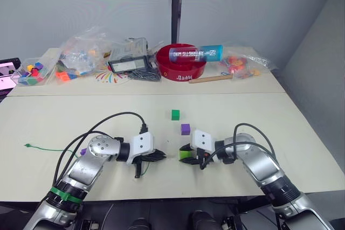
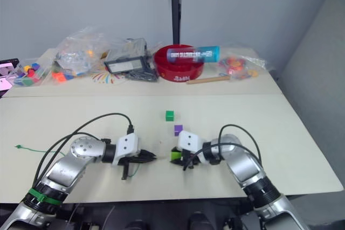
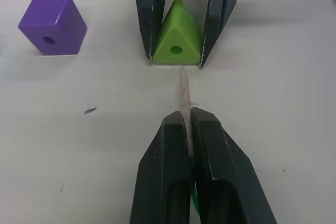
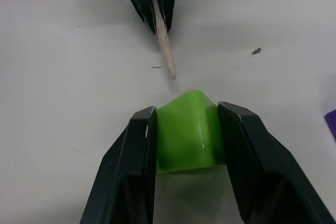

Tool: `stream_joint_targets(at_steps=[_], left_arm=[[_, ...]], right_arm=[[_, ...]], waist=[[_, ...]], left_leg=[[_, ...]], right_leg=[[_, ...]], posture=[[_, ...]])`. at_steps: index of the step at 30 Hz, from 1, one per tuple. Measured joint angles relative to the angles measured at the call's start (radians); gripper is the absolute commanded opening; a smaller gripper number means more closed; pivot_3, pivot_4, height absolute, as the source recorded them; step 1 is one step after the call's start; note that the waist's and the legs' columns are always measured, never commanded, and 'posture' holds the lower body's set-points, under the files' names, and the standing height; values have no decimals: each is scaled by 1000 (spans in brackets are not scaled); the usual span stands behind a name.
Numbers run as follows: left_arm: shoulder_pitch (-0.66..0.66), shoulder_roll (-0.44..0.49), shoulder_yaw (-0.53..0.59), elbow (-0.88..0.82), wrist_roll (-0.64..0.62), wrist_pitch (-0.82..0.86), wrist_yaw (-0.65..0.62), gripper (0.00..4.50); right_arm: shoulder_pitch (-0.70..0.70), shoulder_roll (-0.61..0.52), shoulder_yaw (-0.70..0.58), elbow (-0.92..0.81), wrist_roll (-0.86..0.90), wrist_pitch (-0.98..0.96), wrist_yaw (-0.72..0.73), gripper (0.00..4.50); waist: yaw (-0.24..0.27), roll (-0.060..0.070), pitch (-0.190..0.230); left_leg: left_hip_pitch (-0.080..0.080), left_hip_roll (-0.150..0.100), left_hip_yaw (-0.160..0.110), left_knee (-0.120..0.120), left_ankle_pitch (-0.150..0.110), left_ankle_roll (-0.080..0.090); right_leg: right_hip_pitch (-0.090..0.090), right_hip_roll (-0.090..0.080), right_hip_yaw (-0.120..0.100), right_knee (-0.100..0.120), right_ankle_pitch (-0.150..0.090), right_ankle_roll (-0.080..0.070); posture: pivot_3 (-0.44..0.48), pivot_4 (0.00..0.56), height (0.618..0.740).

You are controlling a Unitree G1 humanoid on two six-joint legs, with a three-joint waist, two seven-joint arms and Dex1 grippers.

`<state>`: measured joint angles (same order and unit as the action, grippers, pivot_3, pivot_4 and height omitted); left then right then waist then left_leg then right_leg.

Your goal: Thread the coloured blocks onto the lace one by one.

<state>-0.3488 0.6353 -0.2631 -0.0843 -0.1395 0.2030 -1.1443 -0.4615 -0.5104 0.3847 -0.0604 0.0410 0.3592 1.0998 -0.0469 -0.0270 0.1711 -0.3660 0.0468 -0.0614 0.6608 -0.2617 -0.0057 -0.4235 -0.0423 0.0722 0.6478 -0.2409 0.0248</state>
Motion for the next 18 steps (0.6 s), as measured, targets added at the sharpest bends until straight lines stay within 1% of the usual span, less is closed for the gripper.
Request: stream_joint_targets(at_steps=[11, 18], left_arm=[[-38, -15, -26, -29, 19, 61, 22, 0], [-46, -6, -52, -43, 24, 106, 17, 0]], right_arm=[[0, 0, 3, -16, 0, 24, 1, 1289], [0, 1, 5, -23, 0, 39, 1, 1289]], waist=[[1, 0, 0], [0, 0, 0]], left_leg=[[0, 0, 0, 0, 0, 0], [0, 0, 0, 0, 0, 0]], right_leg=[[0, 0, 0, 0, 0, 0], [0, 0, 0, 0, 0, 0]], posture=[[0, 150, 731], [0, 150, 731]])
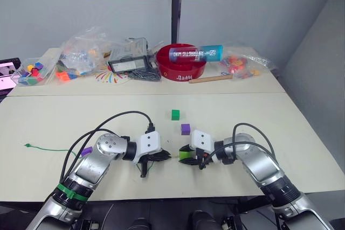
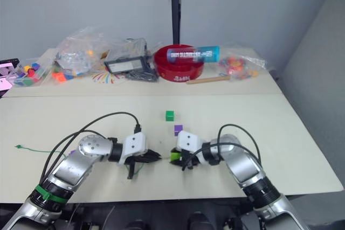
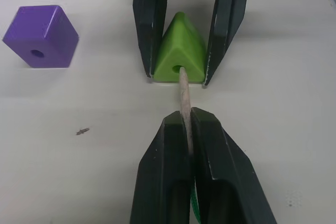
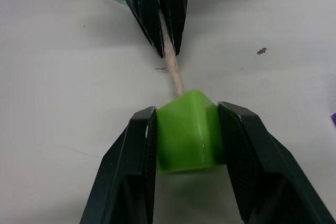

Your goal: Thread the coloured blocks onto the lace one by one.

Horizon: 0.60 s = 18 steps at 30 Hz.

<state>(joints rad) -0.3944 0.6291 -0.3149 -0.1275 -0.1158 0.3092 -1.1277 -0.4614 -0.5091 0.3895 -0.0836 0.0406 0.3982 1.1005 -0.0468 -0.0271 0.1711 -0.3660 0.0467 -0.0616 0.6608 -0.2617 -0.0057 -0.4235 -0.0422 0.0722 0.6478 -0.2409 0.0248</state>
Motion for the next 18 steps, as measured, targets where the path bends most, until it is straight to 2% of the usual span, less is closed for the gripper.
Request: stream_joint_targets(at_steps=[11, 18], left_arm=[[-27, 15, -28, -63, 35, 99, 27, 0], [-61, -9, -64, -63, 43, 126, 38, 0]], right_arm=[[3, 4, 1, -8, 0, 11, -4, 1289], [3, 10, 2, -17, 0, 28, -12, 1289]], waist=[[-1, 0, 0], [-2, 0, 0]], left_leg=[[0, 0, 0, 0, 0, 0], [0, 0, 0, 0, 0, 0]], right_leg=[[0, 0, 0, 0, 0, 0], [0, 0, 0, 0, 0, 0]], posture=[[0, 150, 731], [0, 150, 731]])
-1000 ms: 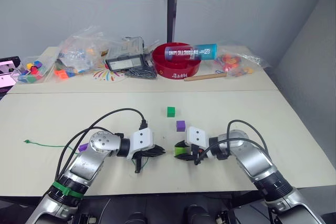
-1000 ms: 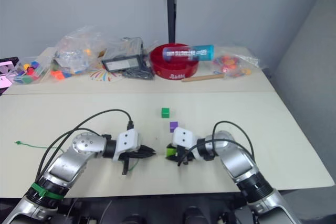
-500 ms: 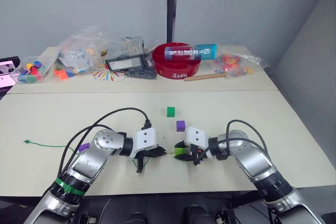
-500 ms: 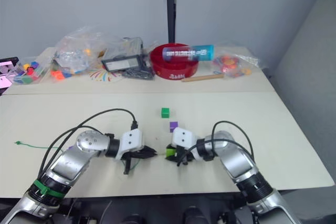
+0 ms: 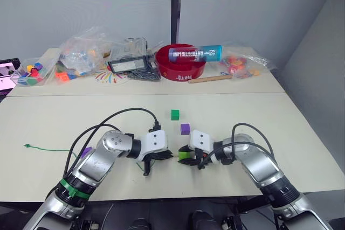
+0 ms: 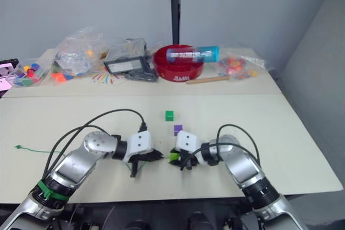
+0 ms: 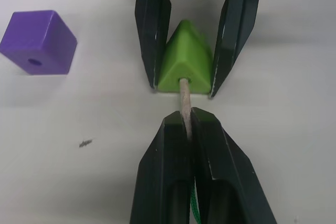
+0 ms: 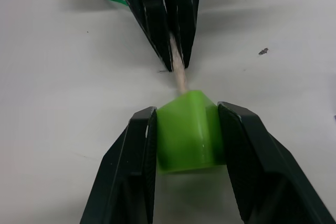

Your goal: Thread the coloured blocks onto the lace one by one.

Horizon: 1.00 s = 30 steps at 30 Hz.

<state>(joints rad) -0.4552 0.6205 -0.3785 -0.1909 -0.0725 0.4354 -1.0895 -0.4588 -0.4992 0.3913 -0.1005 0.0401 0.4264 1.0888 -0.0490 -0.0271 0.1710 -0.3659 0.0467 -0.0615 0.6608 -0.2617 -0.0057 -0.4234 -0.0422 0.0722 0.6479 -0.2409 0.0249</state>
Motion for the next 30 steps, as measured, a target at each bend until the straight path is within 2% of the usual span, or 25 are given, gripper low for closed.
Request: stream_joint_targets(at_steps=[11, 18, 26, 30], left_arm=[[-37, -43, -31, 35, 21, 19, 2, 0], [-41, -79, -29, 96, 23, -50, -3, 0], [-14, -77, 49, 112, -32, -92, -7, 2575], [2, -39, 88, 61, -93, -84, -42, 2581]], right_arm=[[0, 14, 4, -23, 0, 42, -19, 1289], [0, 15, 0, -24, -1, 62, -29, 1289], [6, 18, 2, -40, -1, 70, -36, 1289], [7, 24, 14, -48, 1, 79, -43, 1289]], waist=[[0, 0, 0], [5, 0, -1], [2, 0, 0], [-4, 0, 0]], left_leg=[[0, 0, 0, 0, 0, 0], [2, -1, 0, 1, 0, 0], [1, 0, 0, 1, 0, 0], [2, 0, 0, 1, 0, 0]], right_leg=[[0, 0, 0, 0, 0, 0], [3, 0, 0, 0, 0, 0], [2, 0, 0, 0, 0, 0], [1, 0, 0, 1, 0, 0]], posture=[[0, 150, 731], [0, 150, 731], [0, 150, 731], [0, 150, 731]])
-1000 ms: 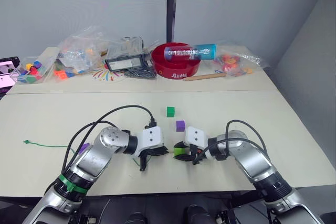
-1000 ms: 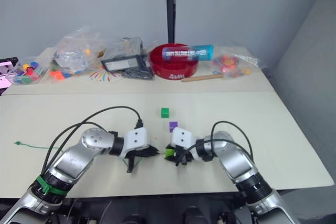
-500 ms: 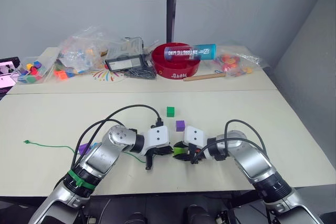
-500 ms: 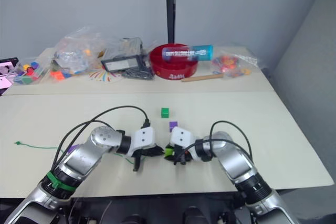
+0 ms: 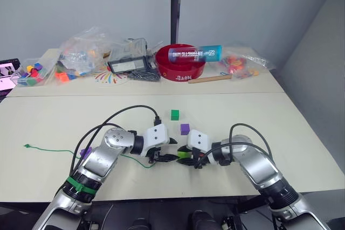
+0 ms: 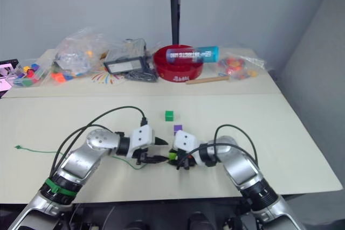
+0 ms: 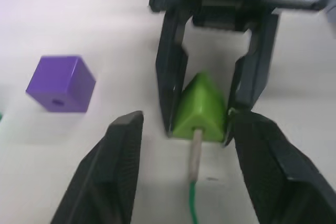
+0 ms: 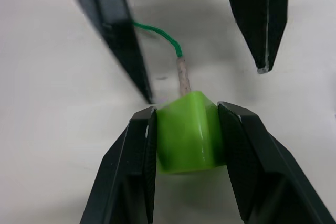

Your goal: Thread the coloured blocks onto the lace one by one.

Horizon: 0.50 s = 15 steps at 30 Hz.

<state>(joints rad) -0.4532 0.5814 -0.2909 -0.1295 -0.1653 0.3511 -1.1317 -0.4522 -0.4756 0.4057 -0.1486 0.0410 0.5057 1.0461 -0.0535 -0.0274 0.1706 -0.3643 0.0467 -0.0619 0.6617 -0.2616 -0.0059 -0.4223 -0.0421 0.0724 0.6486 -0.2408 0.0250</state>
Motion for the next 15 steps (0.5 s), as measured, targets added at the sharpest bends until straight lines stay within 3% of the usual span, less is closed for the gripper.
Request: stream_joint_targets(at_steps=[8, 15], left_arm=[[117, 135, 72, -28, -46, 21, -39, 2581], [150, 133, 77, -27, -47, 23, -22, 2581]], right_arm=[[2, 3, 9, -15, 4, 12, -3, 1289], [4, -4, 10, -21, 13, 26, -4, 1289]], waist=[[-7, 0, 0], [-1, 0, 0]], left_leg=[[0, 0, 0, 0, 0, 0], [-1, 0, 0, 0, 0, 0]], right_leg=[[0, 0, 0, 0, 0, 0], [0, 0, 0, -1, 0, 0]], posture=[[0, 150, 731], [0, 150, 731]])
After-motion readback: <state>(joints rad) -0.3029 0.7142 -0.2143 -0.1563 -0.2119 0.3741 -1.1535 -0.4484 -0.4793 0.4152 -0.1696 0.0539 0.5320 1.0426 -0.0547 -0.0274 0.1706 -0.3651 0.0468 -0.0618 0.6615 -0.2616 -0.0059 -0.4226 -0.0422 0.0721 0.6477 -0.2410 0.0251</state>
